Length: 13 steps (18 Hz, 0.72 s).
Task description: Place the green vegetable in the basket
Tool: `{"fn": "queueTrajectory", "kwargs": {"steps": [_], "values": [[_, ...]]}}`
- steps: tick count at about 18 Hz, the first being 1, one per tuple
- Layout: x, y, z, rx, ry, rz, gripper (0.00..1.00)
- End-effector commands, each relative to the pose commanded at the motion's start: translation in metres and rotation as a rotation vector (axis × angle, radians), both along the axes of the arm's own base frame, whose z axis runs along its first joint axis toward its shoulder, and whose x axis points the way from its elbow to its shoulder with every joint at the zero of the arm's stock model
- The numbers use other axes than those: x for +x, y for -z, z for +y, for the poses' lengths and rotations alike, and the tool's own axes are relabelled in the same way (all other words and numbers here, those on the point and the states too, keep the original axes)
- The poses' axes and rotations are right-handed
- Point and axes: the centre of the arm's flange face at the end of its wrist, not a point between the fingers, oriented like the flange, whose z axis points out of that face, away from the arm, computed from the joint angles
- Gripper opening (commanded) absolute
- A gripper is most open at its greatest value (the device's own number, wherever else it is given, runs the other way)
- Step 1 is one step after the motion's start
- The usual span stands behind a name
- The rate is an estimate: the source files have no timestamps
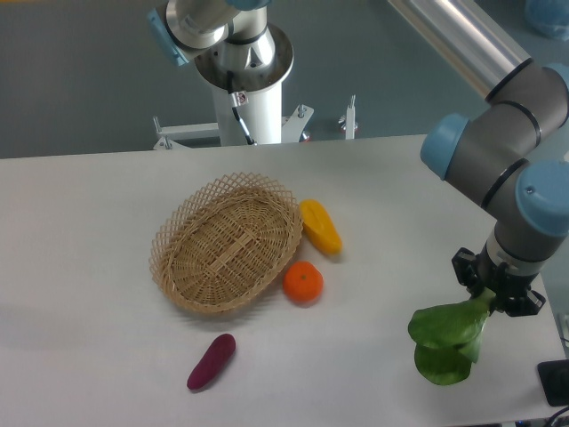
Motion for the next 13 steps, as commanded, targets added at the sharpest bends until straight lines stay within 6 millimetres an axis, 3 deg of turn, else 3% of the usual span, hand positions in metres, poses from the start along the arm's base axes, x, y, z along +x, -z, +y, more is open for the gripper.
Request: {"fn": "queueTrajectory", "kwargs": {"steps": [13], "values": [[0.0017,0.0017,0.0005,0.001,-0.029,-0.004,0.28]]}}
